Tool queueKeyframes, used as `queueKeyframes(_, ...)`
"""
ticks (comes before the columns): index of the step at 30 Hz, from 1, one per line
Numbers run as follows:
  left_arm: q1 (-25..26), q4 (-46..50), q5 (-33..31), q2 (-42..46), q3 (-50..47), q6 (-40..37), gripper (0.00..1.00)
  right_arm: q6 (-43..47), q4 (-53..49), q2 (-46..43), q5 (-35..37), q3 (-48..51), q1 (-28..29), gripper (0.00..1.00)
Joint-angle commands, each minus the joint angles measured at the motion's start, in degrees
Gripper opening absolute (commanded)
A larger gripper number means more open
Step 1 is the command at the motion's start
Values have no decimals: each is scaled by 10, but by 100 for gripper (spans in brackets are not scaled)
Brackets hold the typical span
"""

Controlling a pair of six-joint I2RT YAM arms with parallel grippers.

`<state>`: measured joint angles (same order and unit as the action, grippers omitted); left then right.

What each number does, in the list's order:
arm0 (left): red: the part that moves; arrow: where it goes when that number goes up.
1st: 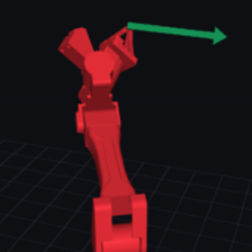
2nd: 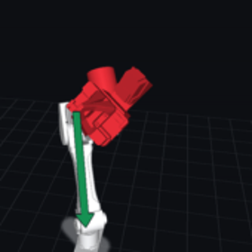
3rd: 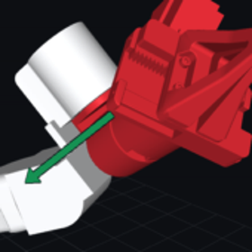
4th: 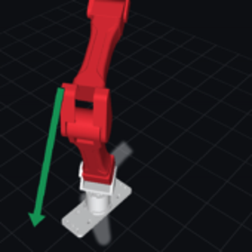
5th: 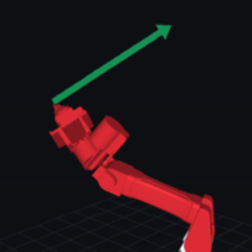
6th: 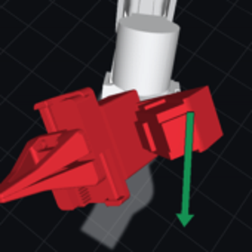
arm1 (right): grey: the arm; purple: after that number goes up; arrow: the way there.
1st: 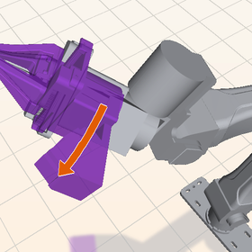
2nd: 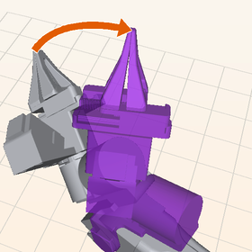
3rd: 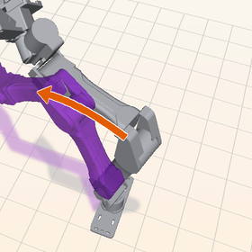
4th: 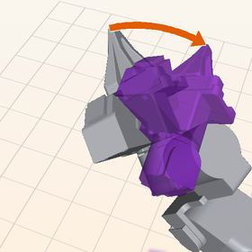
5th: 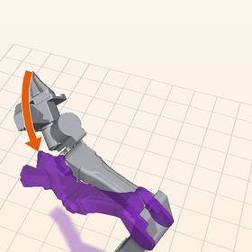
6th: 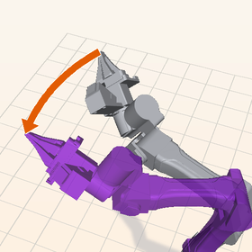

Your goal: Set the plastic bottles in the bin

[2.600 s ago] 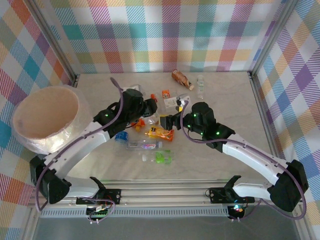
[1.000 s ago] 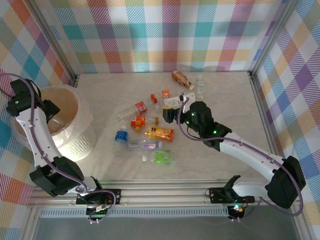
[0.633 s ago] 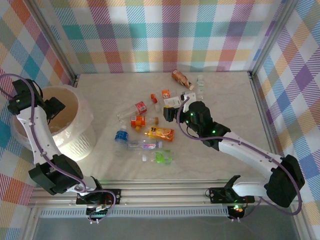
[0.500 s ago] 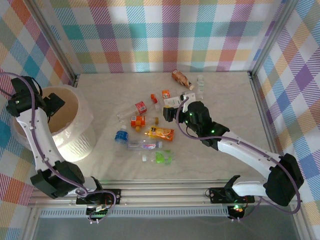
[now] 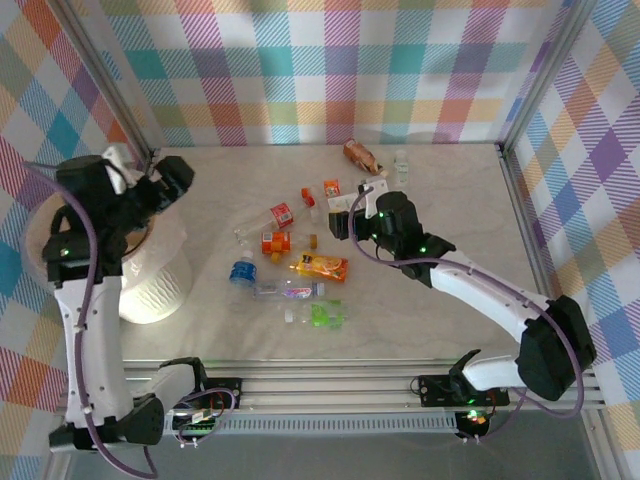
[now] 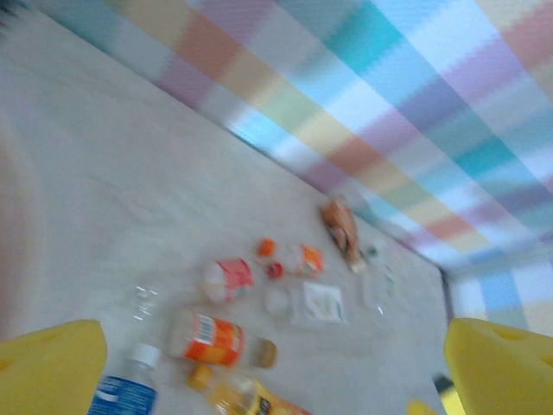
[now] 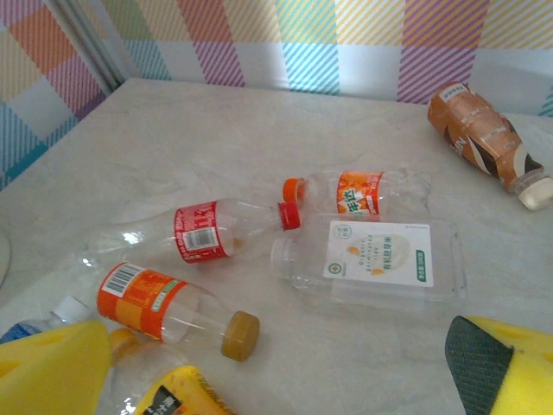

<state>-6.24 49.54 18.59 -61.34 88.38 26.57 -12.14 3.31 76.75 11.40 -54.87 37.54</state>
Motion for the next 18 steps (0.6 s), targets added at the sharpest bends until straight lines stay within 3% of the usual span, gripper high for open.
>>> queueKeyframes(1, 48, -68, 28, -7, -27, 25, 100, -10, -15, 21, -39, -25, -30, 100)
queueKeyframes(5, 88, -121, 64, -9, -54, 20, 100, -87, -47, 72, -95, -59, -78, 100)
queueKeyframes(10, 129, -164, 101, -12, -82, 10, 100, -159, -138, 169, -109, -155, -112, 100)
queueKeyframes(15, 146, -170, 92, -11, -102, -1, 100, -171, -194, 260, -67, -245, -117, 100)
queueKeyframes(18, 146, -162, 86, -9, -102, -3, 100, -126, -197, 311, -79, -291, -125, 100)
